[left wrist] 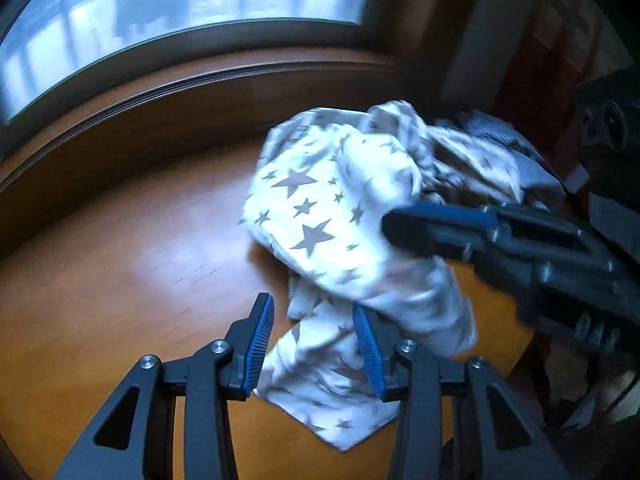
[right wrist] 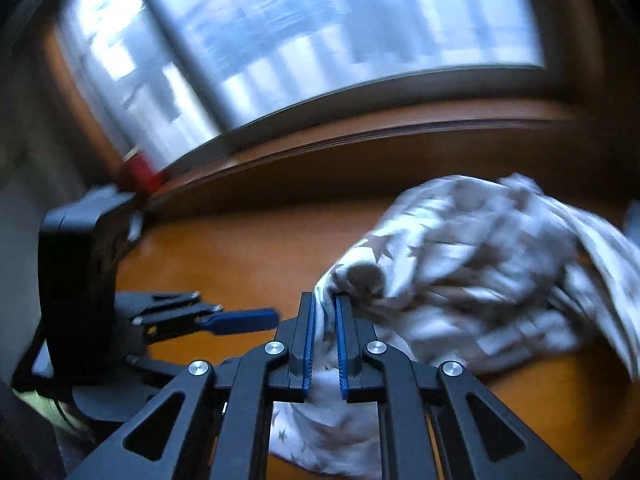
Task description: Fold clothes
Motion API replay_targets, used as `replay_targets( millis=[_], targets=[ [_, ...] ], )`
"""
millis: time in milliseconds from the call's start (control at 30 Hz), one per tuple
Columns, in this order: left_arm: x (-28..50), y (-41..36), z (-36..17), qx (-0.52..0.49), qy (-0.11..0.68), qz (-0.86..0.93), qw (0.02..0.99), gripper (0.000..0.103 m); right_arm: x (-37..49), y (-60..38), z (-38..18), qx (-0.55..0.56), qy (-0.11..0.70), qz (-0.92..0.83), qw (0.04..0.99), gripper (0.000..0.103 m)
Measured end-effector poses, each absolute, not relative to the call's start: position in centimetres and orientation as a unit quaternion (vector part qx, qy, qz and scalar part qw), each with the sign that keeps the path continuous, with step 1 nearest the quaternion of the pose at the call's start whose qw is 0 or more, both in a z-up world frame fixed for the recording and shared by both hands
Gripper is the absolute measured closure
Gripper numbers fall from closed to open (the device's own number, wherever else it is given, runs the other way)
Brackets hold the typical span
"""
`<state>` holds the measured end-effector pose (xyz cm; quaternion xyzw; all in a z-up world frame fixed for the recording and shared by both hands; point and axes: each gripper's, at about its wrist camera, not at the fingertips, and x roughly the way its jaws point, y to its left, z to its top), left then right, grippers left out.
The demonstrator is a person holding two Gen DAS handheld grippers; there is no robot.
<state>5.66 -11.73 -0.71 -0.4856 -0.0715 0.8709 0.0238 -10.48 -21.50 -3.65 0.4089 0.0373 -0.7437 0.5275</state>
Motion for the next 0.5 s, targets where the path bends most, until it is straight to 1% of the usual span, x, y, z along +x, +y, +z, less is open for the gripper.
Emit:
replay_targets(
  millis=[100,167,200,233,300,400,500],
  targets=[
    [6.8,-13.4,-0.6,-0.485,-0.097,0.869,0.007,0.065,-9.8,-22.2,-4.0,0.422,0.059,-0.735,0.527,0.092],
    [7.2,-13.8,-0.4,-0.484,-0.109,0.868,0.006,0.065,-10.4,-21.1,-3.5,0.422,0.053,-0.749,0.508,0.084],
    [7.1,-13.9,-0.2,-0.484,-0.111,0.868,0.011,0.065,-10.8,-20.5,-3.2,0.422,0.048,-0.757,0.497,0.071],
    [7.0,-13.6,-0.1,-0.484,-0.107,0.868,0.018,0.065,-11.7,-19.5,-3.0,0.42,0.039,-0.769,0.48,0.055],
    [6.5,-12.7,0.1,-0.485,-0.096,0.869,0.032,0.065,-13.8,-17.2,-2.5,0.414,0.018,-0.796,0.441,0.045],
    [4.8,-10.5,-0.1,-0.495,-0.081,0.863,0.063,0.065,-16.9,-14.7,-2.9,0.435,-0.012,-0.809,0.394,0.045],
    [2.1,-8.0,-1.4,-0.522,-0.076,0.847,0.065,0.065,-20.0,-14.2,-4.7,0.481,-0.056,-0.79,0.376,0.045]
  ],
)
